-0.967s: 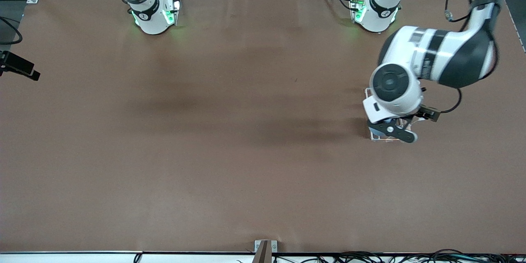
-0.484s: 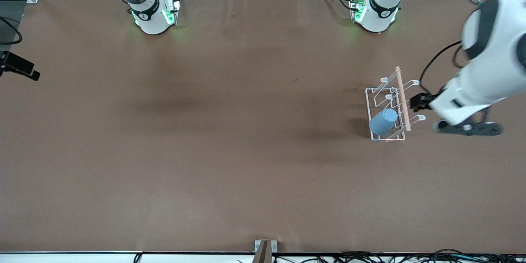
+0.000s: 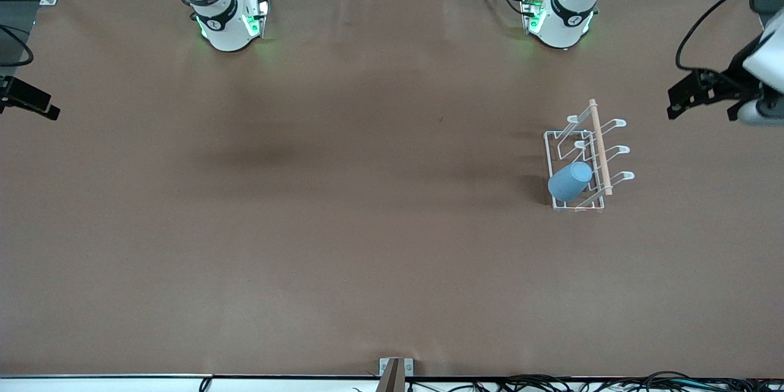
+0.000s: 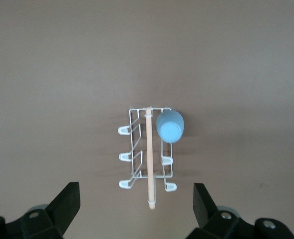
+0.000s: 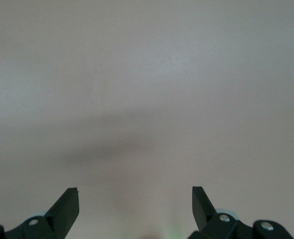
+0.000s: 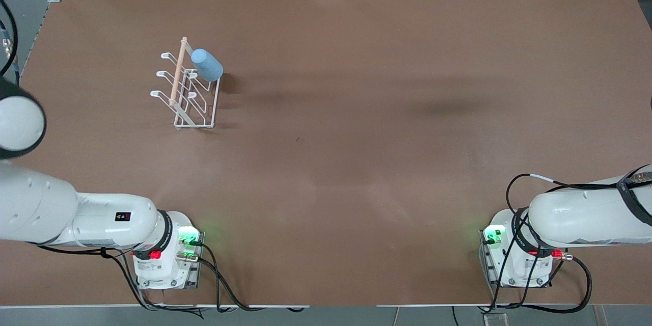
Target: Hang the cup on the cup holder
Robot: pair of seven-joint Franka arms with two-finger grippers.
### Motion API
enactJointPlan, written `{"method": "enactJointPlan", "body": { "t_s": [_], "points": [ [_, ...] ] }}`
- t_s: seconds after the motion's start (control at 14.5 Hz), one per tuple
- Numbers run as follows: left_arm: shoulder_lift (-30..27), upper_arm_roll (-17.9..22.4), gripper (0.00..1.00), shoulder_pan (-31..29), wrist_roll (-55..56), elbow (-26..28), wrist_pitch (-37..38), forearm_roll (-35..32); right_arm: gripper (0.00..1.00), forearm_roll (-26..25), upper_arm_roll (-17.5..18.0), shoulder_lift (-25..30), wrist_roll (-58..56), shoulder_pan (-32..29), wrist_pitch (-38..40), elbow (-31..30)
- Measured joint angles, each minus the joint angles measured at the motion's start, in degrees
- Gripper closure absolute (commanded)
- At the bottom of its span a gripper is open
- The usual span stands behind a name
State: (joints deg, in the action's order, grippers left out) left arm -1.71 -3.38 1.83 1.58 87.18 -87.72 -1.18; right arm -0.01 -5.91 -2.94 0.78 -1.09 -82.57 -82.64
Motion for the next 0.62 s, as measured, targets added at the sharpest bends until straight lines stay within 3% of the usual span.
{"method": "enactJointPlan", "body": {
  "t_s": [0.28, 0.62],
  "points": [
    [-5.11, 2.86, 0.0, 1.96, -0.02, 3.74, 0.14, 1.86, 0.0, 0.0, -0.01, 0.0, 0.0, 0.0, 0.05, 0.0],
    [-3.85, 4.94, 0.0, 3.11, -0.02, 4.39, -0.82, 1.86, 0.0, 0.0, -0.03, 0.0, 0.0, 0.0, 0.33, 0.0]
  ]
}}
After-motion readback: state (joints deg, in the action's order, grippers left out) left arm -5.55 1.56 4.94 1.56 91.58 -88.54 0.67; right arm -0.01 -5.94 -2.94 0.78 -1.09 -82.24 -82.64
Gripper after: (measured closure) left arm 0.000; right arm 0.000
